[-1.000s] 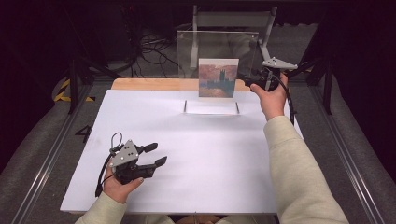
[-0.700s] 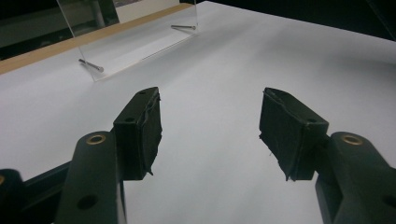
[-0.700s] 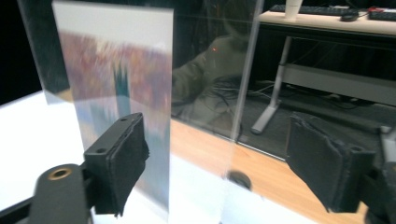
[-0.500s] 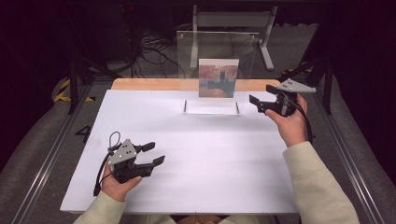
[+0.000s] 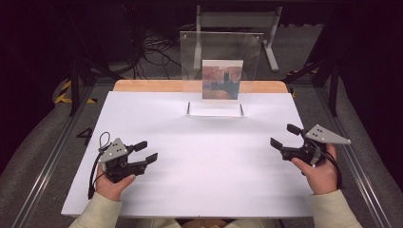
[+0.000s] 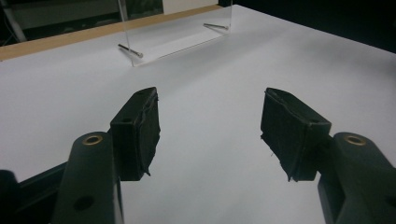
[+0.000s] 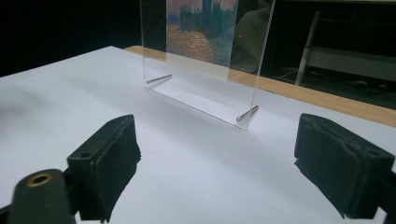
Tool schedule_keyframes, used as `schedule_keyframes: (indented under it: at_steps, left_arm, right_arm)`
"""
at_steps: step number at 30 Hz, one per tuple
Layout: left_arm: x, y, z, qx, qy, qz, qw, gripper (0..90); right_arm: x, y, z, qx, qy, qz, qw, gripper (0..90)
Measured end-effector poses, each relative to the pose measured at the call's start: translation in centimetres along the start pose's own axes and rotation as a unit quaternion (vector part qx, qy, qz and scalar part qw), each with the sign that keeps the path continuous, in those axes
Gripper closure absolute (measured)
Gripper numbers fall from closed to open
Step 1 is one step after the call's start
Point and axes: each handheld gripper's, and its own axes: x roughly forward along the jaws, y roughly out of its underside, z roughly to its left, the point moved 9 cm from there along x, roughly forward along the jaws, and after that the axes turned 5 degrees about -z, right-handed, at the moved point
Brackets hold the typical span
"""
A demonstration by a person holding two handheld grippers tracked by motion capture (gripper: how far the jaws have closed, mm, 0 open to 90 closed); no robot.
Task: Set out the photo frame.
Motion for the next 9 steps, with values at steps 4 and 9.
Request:
schedule_keyframes:
  at_steps: [4, 9]
  left_arm:
    - [0.0, 0.2, 0.7, -0.003, -0.01, 0.001, 0.9999, 36.7]
    - [0.0, 0.2, 0.9, -0.007, -0.008, -0.004, 0.9999, 36.0]
  right_arm:
    - [-1.3, 2.4, 0.6, -0.002, -0.003, -0.004, 1.0, 12.9]
    - [-1.7, 3.8, 0.8, -0.003, -0.008, -0.004, 1.0, 10.4]
